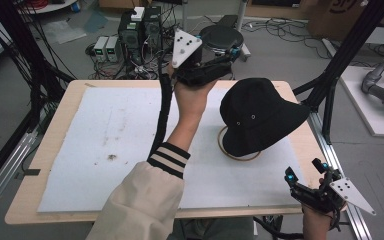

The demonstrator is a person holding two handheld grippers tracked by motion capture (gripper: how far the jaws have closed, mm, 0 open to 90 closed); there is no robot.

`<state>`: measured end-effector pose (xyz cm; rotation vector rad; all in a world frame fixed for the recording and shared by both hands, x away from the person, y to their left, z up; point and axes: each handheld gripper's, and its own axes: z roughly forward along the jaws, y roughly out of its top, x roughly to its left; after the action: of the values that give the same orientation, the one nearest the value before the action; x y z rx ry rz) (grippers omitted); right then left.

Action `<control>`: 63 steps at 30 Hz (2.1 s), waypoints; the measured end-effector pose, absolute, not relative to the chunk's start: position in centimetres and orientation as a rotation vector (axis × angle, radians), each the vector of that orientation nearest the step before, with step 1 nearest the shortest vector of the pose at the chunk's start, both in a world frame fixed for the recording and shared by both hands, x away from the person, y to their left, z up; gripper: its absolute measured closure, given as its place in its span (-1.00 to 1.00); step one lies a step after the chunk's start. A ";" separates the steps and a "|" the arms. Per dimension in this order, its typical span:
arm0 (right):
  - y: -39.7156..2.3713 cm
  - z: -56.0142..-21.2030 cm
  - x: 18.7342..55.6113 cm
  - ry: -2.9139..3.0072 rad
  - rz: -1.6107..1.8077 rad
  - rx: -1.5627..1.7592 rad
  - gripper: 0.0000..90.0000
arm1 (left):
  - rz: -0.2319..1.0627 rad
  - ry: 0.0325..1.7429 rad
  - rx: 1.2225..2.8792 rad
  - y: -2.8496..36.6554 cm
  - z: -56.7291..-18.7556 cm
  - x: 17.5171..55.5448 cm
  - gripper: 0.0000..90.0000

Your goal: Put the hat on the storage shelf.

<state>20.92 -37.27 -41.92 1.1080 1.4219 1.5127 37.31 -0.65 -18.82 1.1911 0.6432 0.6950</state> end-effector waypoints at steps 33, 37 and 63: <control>-35.9 -42.1 22.0 1.460 1.518 1.095 -0.93 | 1.125 0.805 1.101 18.9 -19.7 31.7 -0.49; -35.7 -42.1 22.1 1.464 1.523 1.096 -0.93 | 1.157 0.825 1.096 20.4 -20.4 30.8 -0.49; -34.9 -42.3 23.0 1.488 1.525 1.100 -0.93 | 1.139 0.989 1.094 27.9 -29.8 25.9 -0.52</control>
<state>22.99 -34.94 -42.32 1.1000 1.4877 1.5247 25.90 27.94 -29.76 1.0941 0.9886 1.1394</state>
